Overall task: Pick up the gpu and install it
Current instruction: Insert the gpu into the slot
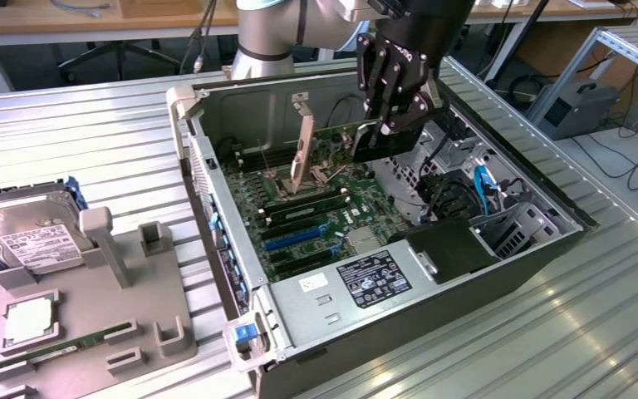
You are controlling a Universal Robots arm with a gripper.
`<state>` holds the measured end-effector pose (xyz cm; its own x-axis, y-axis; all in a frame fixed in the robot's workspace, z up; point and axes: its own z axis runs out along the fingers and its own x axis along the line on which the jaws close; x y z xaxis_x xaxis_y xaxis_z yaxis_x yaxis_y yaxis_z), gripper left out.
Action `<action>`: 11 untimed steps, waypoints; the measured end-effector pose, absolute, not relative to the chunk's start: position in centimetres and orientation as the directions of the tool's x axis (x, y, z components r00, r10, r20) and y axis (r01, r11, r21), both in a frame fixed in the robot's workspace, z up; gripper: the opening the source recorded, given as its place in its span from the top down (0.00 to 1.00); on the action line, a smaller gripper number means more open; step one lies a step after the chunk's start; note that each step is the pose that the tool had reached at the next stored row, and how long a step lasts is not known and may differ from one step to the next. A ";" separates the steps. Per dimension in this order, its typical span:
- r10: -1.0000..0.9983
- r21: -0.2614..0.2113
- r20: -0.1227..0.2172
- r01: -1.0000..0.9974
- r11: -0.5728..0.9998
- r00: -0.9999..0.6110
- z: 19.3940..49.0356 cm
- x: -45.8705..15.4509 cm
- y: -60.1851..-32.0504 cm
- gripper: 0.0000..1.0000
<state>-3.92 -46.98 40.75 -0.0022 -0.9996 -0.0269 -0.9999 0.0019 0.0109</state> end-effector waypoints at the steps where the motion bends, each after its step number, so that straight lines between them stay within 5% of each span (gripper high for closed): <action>1: -1.000 0.011 -0.027 -1.000 0.002 -0.002 40.7 -3.9 -47.0 0.73; 5: -1.000 0.011 -0.027 -1.000 0.002 -0.002 37.0 -4.2 -47.0 0.73; 11: -1.000 0.011 -0.027 -1.000 0.002 -0.002 37.0 -4.4 -46.5 0.73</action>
<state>-4.40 -46.47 36.98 -0.0022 -0.9996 -0.0269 -0.9999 0.0019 0.0108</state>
